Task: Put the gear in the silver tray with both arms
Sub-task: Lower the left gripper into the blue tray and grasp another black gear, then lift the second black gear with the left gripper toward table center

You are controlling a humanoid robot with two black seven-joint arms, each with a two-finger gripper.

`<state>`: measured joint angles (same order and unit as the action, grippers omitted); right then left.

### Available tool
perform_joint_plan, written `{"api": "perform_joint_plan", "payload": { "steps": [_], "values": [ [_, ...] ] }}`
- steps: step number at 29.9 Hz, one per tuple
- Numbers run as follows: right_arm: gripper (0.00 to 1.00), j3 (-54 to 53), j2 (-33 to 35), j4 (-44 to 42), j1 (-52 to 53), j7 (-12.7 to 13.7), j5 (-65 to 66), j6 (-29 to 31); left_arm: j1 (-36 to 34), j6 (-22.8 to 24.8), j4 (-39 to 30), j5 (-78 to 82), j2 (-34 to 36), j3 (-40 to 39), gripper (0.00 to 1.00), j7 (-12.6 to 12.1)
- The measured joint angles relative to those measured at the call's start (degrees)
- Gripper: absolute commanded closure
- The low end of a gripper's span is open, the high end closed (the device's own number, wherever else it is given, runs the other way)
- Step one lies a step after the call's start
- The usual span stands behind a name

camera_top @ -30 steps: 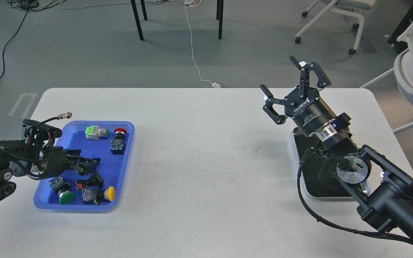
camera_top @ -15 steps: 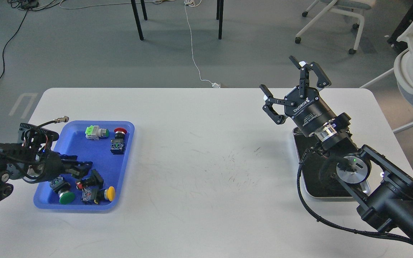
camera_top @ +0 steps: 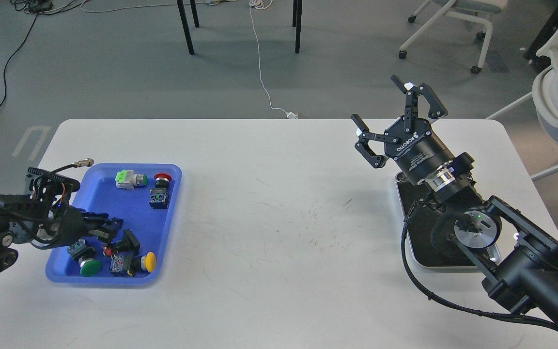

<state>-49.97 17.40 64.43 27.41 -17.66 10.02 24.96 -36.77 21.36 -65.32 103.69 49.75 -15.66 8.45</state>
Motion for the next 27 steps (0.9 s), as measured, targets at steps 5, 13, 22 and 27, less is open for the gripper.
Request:
{"api": "perform_joint_plan", "payload": {
  "steps": [5, 13, 22, 27],
  "values": [
    [0.02, 0.00, 0.00, 0.08, 0.00, 0.00, 0.00, 0.00, -0.04, 0.36, 0.02, 0.01, -0.14, -0.03, 0.73, 0.00],
    [0.02, 0.00, 0.02, 0.21, 0.39, 0.00, 0.03, 0.00, -0.65, 0.52, -0.54, -0.05, -0.59, -0.15, 0.81, 0.32],
    [0.02, -0.20, 1.46, 0.83, 2.71, 0.16, 0.01, -0.08, -6.12, 1.06, -6.63, -6.35, 3.58, -1.04, 0.82, 0.59],
    [0.02, -0.75, 5.17, 1.91, 3.13, 0.15, 0.00, -0.08, -13.21, 3.15, -10.08, -7.46, 3.60, -1.15, 0.83, 0.47]
  ]
}}
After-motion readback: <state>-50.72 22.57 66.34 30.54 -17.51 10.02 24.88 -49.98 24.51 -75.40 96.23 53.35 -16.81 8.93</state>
